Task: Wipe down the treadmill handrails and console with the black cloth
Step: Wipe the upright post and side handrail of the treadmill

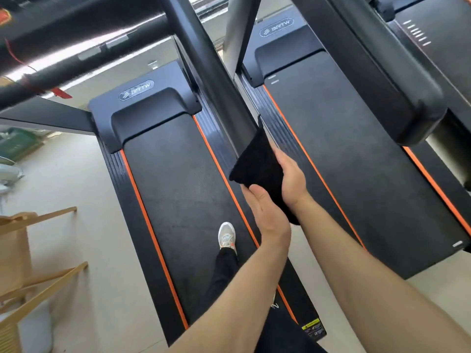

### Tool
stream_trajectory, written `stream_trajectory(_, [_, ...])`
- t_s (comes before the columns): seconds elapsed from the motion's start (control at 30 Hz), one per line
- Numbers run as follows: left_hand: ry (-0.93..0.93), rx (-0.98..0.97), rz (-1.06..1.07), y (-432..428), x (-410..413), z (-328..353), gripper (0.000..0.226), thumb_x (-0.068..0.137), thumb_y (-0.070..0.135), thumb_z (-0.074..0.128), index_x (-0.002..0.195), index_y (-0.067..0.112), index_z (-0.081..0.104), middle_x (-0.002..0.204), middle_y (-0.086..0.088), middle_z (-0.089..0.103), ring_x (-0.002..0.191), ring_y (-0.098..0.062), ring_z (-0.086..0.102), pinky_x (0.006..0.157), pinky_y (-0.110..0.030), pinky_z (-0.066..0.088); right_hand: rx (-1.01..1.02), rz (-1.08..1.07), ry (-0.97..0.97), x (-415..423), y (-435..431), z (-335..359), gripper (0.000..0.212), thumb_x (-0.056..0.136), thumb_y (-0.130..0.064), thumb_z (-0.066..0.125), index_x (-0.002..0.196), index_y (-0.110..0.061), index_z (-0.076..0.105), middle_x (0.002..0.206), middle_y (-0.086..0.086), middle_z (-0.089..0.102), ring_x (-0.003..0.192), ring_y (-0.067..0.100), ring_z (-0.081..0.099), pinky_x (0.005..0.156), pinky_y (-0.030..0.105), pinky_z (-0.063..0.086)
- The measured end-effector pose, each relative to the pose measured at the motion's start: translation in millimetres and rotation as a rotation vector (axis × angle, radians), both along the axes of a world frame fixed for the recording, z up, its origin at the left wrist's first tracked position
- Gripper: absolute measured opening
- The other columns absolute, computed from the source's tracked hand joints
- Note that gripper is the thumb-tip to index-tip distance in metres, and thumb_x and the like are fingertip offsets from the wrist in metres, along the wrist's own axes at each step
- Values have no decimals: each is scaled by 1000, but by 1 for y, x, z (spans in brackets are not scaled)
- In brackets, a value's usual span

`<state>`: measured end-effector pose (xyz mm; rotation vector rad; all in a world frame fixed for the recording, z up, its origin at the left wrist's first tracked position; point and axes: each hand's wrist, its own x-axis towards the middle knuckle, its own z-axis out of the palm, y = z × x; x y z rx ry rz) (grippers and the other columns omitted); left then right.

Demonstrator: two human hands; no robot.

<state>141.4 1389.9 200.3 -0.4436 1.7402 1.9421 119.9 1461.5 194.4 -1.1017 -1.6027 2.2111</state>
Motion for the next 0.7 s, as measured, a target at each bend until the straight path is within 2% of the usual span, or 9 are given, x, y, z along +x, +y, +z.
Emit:
stream_trajectory(0.07, [-81,44,53,-3,-22,-14,96,73,86,53,149,28,46,149,9,51,133,-6,50,116,-31,35,94,-47,-84,16,-21,-8,49,97,-57,37,128,-34,67,128,-6,69,125,17,61,110,51,43])
stream_trajectory(0.17, [-176,20,5,-3,-70,-2,83,81,75,54,144,20,54,141,-1,59,129,-20,56,115,-42,40,268,-97,-111,35,-57,-5,61,99,-57,29,152,-28,40,152,-6,48,142,10,41,118,46,33])
stream_trajectory(0.23, [-200,22,-48,-1,-90,7,68,95,65,44,141,18,57,137,-3,61,124,-22,58,111,-41,43,347,-104,-91,37,-69,14,61,99,-45,29,157,-26,29,156,-13,37,143,-3,31,121,32,28])
stream_trajectory(0.3, [-213,11,-24,1,-94,8,65,96,64,44,133,14,63,127,-4,67,115,-21,63,104,-37,49,471,-48,-89,24,-62,34,56,100,-36,28,154,-23,35,150,-15,40,137,-7,33,116,24,28])
stream_trajectory(0.4, [-291,62,-23,-2,-79,15,55,101,58,39,120,14,66,106,-2,70,110,-20,64,96,-30,50,743,176,-229,-18,-32,51,54,102,-38,31,151,-16,40,151,0,45,137,16,42,113,41,35])
stream_trajectory(0.47, [-289,75,-64,-6,-65,13,53,102,58,35,133,21,58,120,-1,68,114,-16,61,101,-32,47,744,335,-336,-47,-9,57,56,105,-41,34,157,-21,28,160,0,36,143,24,38,111,42,33])
stream_trajectory(0.57, [-106,-55,-212,-20,-52,22,47,105,49,38,150,34,38,134,18,56,121,-3,54,100,-22,42,678,402,-328,-65,9,61,50,106,-41,37,153,-25,35,151,1,48,136,29,46,100,39,36])
stream_trajectory(0.6, [-83,-89,-223,-27,-54,26,40,104,43,44,142,31,44,126,20,58,114,-2,56,91,-18,43,663,384,-336,-63,8,61,47,106,-41,37,150,-25,38,148,2,52,134,30,49,97,39,36])
stream_trajectory(0.7, [-56,-214,-217,-50,-74,37,15,92,25,65,104,17,62,103,-2,70,90,-12,65,72,-21,48,760,252,-450,-40,-22,59,44,104,-38,39,147,-26,40,144,1,54,129,31,51,96,43,40])
